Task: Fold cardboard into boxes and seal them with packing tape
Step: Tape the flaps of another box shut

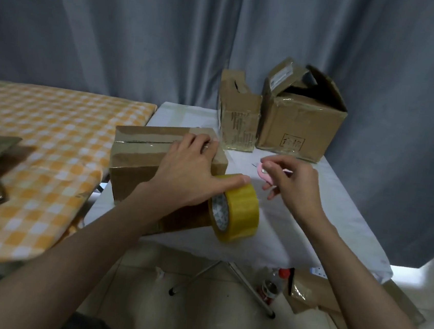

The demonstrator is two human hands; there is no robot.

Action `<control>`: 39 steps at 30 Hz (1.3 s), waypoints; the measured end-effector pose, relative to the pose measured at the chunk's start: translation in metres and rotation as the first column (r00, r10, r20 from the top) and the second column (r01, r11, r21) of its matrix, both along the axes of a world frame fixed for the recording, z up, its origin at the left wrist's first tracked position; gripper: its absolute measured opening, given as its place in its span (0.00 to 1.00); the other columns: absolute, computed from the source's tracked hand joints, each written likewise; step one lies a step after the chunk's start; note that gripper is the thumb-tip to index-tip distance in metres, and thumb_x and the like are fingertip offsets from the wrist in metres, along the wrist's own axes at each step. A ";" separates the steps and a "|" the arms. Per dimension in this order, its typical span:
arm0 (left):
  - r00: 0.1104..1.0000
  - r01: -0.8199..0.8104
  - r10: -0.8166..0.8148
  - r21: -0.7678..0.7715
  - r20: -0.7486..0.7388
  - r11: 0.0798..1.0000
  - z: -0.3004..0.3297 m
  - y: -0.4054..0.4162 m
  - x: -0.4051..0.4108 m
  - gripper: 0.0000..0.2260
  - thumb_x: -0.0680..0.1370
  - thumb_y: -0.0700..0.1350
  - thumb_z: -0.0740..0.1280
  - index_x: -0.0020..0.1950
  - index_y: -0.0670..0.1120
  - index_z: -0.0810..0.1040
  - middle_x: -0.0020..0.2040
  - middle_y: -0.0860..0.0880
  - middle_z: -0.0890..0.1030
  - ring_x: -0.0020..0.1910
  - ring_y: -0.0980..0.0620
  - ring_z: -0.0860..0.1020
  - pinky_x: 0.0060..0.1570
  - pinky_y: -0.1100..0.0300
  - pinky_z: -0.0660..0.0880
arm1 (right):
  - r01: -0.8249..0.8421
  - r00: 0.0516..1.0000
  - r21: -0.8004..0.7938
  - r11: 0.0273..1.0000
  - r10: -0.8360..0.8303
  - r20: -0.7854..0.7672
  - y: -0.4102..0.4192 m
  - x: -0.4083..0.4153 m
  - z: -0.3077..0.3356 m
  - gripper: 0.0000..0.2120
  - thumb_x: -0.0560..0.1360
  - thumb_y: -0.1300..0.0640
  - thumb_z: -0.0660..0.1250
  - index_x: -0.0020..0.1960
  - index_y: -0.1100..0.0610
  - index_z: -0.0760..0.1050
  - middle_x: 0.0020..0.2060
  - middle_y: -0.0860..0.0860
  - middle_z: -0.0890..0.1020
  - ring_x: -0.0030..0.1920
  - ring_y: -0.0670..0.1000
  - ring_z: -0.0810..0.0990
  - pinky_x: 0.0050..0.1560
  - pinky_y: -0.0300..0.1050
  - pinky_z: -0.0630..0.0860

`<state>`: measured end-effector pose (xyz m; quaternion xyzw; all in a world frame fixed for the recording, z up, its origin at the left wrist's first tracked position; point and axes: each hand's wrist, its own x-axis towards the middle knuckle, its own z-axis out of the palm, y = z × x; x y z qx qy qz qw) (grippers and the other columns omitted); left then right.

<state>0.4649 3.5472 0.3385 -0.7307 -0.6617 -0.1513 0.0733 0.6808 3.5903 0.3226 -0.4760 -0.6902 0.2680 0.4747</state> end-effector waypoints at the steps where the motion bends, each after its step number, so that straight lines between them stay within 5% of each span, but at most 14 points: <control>1: 1.000 -0.003 0.003 0.002 -0.005 1.000 0.000 0.000 0.000 0.52 0.66 0.82 0.41 0.78 0.49 0.62 0.74 0.50 0.65 0.71 0.48 0.61 0.69 0.50 0.60 | -0.032 0.999 0.005 0.999 0.032 -0.026 -0.003 -0.003 0.006 0.06 0.78 0.61 0.69 0.52 0.60 0.84 0.43 0.54 0.86 0.33 0.51 0.84 0.29 0.43 0.80; 7: 1.000 -0.023 0.023 0.012 -0.008 1.000 0.001 -0.003 0.004 0.53 0.65 0.82 0.41 0.77 0.49 0.64 0.73 0.51 0.66 0.71 0.48 0.61 0.68 0.51 0.60 | -0.187 0.980 0.113 0.976 0.178 0.087 -0.013 -0.010 0.024 0.10 0.74 0.65 0.73 0.52 0.53 0.83 0.47 0.46 0.86 0.50 0.45 0.84 0.49 0.37 0.79; 21: 0.999 -0.018 0.018 0.005 -0.026 1.000 0.000 -0.001 0.004 0.52 0.66 0.82 0.41 0.78 0.49 0.62 0.73 0.51 0.65 0.71 0.48 0.61 0.69 0.51 0.59 | -0.298 0.931 0.296 0.908 0.207 0.301 -0.009 -0.019 0.024 0.09 0.72 0.70 0.73 0.48 0.60 0.86 0.44 0.47 0.85 0.47 0.41 0.82 0.48 0.29 0.73; 29: 0.999 -0.023 0.023 0.004 -0.023 1.000 0.000 -0.001 0.006 0.51 0.66 0.82 0.42 0.78 0.49 0.62 0.73 0.51 0.65 0.71 0.48 0.61 0.68 0.51 0.59 | -0.282 0.904 0.308 0.909 0.144 0.402 0.000 -0.018 0.015 0.08 0.73 0.69 0.73 0.48 0.58 0.85 0.44 0.48 0.86 0.46 0.44 0.83 0.51 0.38 0.78; 35: 0.999 -0.020 0.020 0.005 -0.035 1.000 -0.001 0.000 0.005 0.52 0.66 0.82 0.40 0.78 0.49 0.62 0.74 0.50 0.65 0.71 0.48 0.61 0.69 0.50 0.59 | -0.023 0.860 0.172 0.985 -0.069 0.506 0.014 -0.001 -0.009 0.03 0.77 0.60 0.70 0.46 0.53 0.77 0.44 0.48 0.80 0.43 0.48 0.78 0.45 0.51 0.79; 39: 0.999 -0.020 0.020 0.003 -0.033 1.000 -0.001 0.000 0.004 0.52 0.66 0.82 0.41 0.78 0.49 0.61 0.74 0.50 0.65 0.71 0.48 0.61 0.69 0.50 0.59 | 0.046 0.794 -0.020 0.999 -0.024 0.608 0.011 0.000 -0.029 0.09 0.73 0.63 0.69 0.43 0.53 0.69 0.43 0.51 0.71 0.40 0.54 0.74 0.40 0.51 0.73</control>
